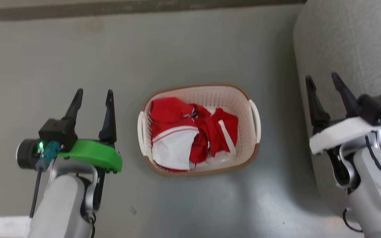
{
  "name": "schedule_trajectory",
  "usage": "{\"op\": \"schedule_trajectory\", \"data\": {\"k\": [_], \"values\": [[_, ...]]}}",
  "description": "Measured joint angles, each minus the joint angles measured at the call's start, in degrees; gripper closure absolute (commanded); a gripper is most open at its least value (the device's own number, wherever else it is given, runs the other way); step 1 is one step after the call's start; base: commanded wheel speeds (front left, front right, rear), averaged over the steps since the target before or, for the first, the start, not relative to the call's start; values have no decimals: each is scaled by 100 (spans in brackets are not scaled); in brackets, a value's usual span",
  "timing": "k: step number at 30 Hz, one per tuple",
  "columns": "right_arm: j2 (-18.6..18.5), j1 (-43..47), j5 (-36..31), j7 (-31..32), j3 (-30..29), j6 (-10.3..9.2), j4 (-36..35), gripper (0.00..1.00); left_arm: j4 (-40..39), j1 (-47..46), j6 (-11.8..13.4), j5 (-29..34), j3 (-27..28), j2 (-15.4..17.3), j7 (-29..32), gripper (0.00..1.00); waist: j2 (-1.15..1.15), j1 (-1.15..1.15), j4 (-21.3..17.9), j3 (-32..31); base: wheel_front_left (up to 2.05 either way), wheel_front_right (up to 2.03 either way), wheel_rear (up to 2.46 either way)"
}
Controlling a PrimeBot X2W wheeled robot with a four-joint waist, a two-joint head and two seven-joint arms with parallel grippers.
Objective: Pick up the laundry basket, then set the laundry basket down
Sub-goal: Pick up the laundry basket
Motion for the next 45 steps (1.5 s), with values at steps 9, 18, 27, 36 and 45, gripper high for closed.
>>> {"op": "schedule_trajectory", "data": {"k": [9, 18, 27, 36, 45], "values": [[54, -767, -1, 101, 36, 52, 214, 0, 428, -764, -149, -7, -105, -155, 159, 0, 0, 0, -40, 819, 0, 0, 0], [62, -1395, -49, 207, 94, 149, 499, 0, 980, -1390, -303, -44, -182, -264, 456, 0, 0, 1, -26, 1479, 0, 0, 0], [219, -1823, -135, 246, 347, 275, 1146, 0, 1884, -1784, -446, -230, -194, -366, 552, 0, 0, 1, 7, 2114, 0, 0, 0], [401, -1991, -155, 243, 487, 353, 1702, 0, 2582, -2046, -605, -313, -210, -393, 550, 0, 0, 1, -25, 2501, 0, 0, 0], [548, -2224, -164, 185, 581, 403, 2089, 0, 3098, -2349, -760, -333, -249, -437, 493, 0, 0, 0, -83, 2811, 0, 0, 0]]}}
